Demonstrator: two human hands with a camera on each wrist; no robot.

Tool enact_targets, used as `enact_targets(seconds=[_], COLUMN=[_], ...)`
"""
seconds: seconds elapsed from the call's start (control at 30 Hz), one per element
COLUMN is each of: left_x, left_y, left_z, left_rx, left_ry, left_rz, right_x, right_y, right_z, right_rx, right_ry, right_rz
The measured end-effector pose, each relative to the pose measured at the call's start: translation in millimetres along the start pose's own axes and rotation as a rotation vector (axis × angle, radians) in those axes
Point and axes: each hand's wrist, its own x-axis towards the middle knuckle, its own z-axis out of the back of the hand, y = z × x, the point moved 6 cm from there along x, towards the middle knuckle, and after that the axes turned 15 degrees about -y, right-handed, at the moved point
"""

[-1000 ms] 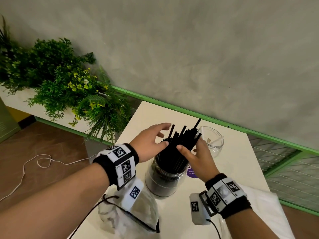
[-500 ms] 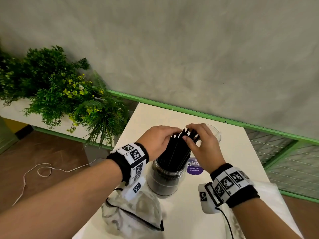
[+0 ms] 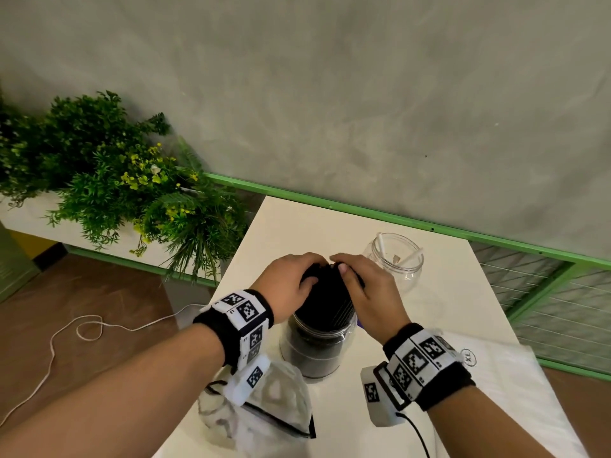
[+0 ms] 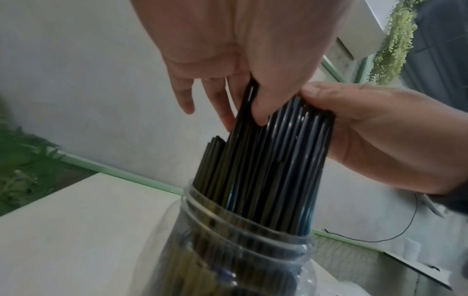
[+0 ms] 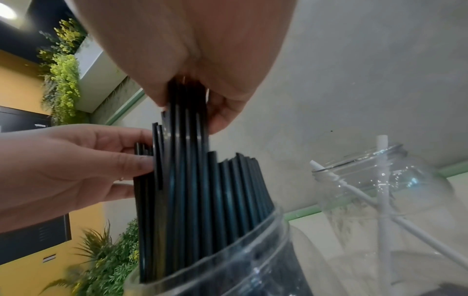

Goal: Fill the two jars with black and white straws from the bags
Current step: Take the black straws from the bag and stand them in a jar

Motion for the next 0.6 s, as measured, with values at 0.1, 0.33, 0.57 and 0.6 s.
enact_targets(seconds=[0.1,0.33,0.57,0.6], left_x=[-3.1,-21.3,-33.2,-36.7], left_y=[4.7,-23.8,1.6,1.6], left_z=[0.2,1.5,-7.5,-8.1], left_rx=[-0.016,-0.138,0.005,0.013], left_ry=[-0.025,-0.125,-0.085,-0.087], left_rz=[0.011,-0.085,-0.143,-0.176], right_x=[-8.8,-24.3,-43.9,-46.3], right_y=[-4.8,-9.2,-10.0,-10.3], right_z=[-3.1,2.9,4.6,4.7], right_rx=[-0.016,0.009,-0.018,-0.050], right_ry=[0.076,-0.068,-0.081,-0.095], right_rz=[-0.028,-0.046,0.000,0.028])
